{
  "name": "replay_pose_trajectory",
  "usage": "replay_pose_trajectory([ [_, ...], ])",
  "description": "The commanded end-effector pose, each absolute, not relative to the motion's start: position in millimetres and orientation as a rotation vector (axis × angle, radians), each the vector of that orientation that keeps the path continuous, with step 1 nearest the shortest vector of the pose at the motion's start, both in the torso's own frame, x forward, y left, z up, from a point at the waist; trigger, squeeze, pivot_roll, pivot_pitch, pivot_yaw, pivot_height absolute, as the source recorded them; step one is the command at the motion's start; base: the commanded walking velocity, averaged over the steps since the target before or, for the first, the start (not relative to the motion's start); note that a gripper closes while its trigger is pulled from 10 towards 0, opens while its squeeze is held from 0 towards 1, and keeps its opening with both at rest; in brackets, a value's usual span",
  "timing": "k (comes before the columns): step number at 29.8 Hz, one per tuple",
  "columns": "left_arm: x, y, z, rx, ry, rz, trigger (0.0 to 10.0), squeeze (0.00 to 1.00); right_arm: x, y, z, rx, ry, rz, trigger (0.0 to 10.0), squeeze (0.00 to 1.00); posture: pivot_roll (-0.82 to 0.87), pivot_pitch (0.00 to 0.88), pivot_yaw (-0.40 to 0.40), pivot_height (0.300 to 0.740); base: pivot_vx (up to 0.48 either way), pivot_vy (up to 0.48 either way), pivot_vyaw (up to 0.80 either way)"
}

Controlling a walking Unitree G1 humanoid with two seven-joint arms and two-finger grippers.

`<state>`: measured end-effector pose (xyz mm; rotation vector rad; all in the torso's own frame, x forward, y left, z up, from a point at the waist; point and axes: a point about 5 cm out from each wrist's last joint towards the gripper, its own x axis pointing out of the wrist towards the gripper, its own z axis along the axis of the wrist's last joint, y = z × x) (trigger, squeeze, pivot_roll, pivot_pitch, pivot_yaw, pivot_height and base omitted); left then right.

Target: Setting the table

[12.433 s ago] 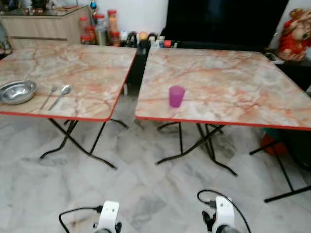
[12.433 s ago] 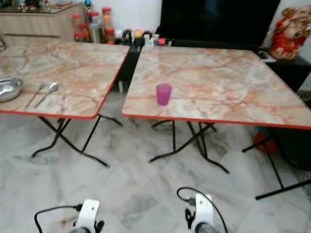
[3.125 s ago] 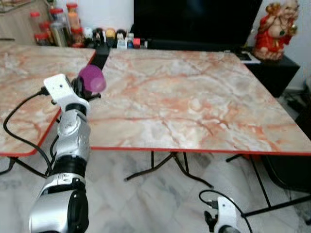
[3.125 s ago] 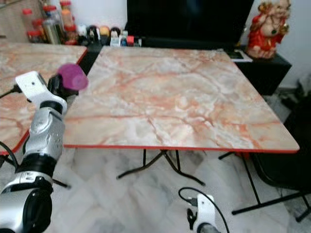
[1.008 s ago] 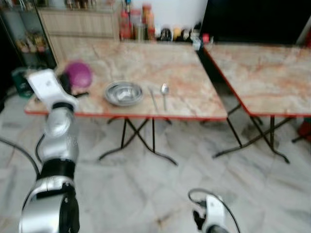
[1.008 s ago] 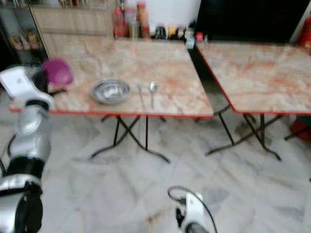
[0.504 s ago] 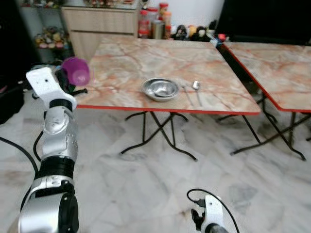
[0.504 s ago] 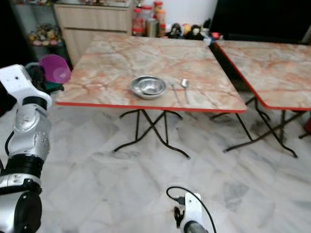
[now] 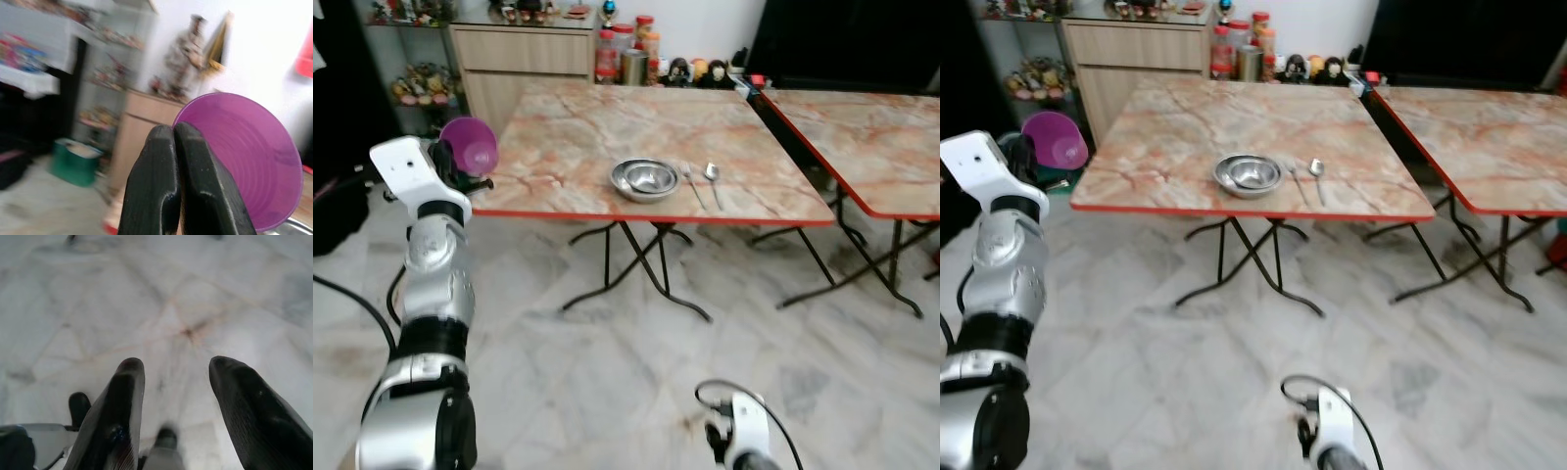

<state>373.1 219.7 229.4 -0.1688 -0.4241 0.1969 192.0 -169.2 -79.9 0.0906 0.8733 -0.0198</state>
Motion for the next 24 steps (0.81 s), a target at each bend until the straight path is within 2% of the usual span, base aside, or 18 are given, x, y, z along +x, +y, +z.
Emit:
replay_pose_trajectory([
  [1,372.1,225.0,228.8,-0.158,-0.416,0.212,10.0,0.0,195.7,-167.1,-78.1,0.105,0.861,-0.021,10.0,0.0,-0.01,0.0,-0.046,0.74,0.379,0.0,0.0],
  [24,373.2,222.3,228.7,-0.151,-0.411,0.194,10.0,0.0,193.7,-168.0,-79.2,0.11,0.866,-0.043,10.0,0.0,-0.02,0.0,-0.033,0.74,0.379,0.0,0.0],
])
